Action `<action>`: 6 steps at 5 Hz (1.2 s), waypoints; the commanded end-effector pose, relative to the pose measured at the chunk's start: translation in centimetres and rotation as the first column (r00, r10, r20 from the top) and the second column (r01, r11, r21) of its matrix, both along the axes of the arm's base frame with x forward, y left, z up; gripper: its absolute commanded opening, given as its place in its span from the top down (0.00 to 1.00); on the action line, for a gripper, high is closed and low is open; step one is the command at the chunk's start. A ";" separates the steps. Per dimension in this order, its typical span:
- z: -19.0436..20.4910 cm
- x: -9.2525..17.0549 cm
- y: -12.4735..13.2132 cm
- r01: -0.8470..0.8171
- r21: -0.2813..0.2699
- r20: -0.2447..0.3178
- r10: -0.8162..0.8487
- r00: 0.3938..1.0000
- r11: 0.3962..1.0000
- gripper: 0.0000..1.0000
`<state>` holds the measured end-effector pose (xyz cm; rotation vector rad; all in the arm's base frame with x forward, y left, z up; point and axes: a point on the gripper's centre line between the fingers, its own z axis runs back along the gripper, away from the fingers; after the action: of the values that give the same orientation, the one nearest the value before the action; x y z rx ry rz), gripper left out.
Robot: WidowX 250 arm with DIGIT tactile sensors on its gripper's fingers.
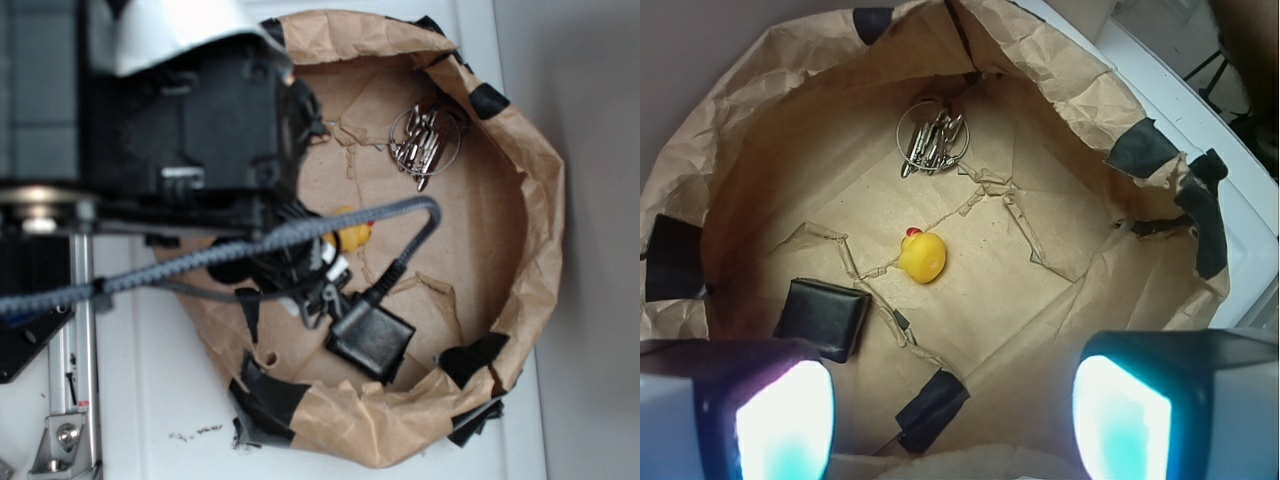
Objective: Grab the yellow duck.
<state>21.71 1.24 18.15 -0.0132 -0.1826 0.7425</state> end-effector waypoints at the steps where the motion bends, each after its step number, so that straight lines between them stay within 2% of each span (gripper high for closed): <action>1: 0.8 0.0 1.1 -0.025 -0.002 0.032 0.025 0.999 1.000 0.00; 2: -4.0 0.8 4.3 -0.102 0.117 0.000 0.103 0.995 0.988 0.00; 3: -6.2 1.9 4.2 -0.124 0.165 0.007 0.125 0.992 0.978 0.00; 4: -7.4 2.4 3.6 -0.146 0.188 0.019 0.145 0.989 0.971 0.00; 5: -8.0 3.2 2.6 -0.184 0.177 0.071 0.174 0.982 0.967 0.00; 6: -7.0 4.0 1.4 -0.219 0.106 0.143 0.203 0.969 0.970 0.00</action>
<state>25.35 2.36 9.44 0.1092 -0.3036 0.9438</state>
